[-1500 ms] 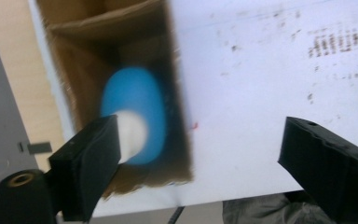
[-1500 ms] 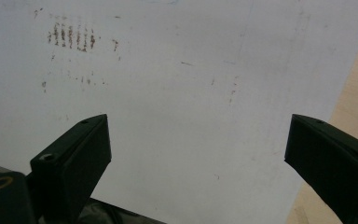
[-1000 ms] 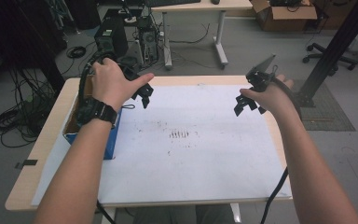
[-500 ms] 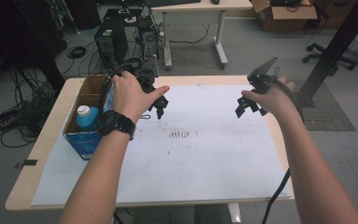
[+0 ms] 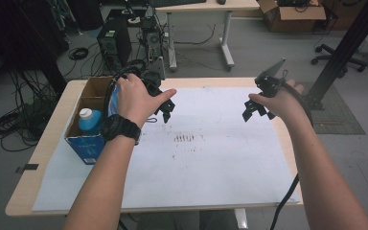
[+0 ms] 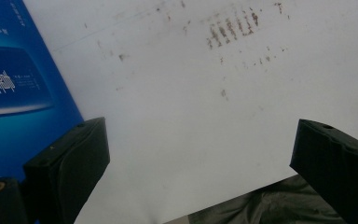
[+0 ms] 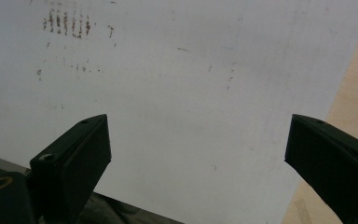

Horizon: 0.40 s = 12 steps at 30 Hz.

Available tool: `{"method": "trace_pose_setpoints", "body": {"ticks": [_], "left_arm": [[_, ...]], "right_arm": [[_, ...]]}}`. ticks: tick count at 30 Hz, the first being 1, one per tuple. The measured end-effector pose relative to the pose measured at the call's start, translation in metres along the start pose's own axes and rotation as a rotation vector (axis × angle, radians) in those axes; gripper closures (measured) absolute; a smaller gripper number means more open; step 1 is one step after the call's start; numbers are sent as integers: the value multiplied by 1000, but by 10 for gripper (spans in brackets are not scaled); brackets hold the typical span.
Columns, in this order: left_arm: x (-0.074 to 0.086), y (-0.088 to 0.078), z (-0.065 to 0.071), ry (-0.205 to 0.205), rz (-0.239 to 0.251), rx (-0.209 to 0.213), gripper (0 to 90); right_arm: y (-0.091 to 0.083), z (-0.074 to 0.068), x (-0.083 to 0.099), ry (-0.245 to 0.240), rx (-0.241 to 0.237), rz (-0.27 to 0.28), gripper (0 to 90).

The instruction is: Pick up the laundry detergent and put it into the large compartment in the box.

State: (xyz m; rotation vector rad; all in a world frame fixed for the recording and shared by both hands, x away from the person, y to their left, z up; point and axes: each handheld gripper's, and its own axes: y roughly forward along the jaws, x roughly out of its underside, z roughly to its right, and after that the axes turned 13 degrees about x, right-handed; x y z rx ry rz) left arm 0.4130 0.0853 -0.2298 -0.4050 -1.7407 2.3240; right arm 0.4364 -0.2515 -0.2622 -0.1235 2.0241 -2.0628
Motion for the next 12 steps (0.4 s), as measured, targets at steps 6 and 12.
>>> {"method": "trace_pose_setpoints", "body": {"ticks": [6,12], "left_arm": [[1,-1,1,-2,3,-2,47],[1,-1,2,3,4,0,47]], "right_arm": [[-2,1,1,3,3,2,71],[-3,0,2,-1,0,7,70]]}}
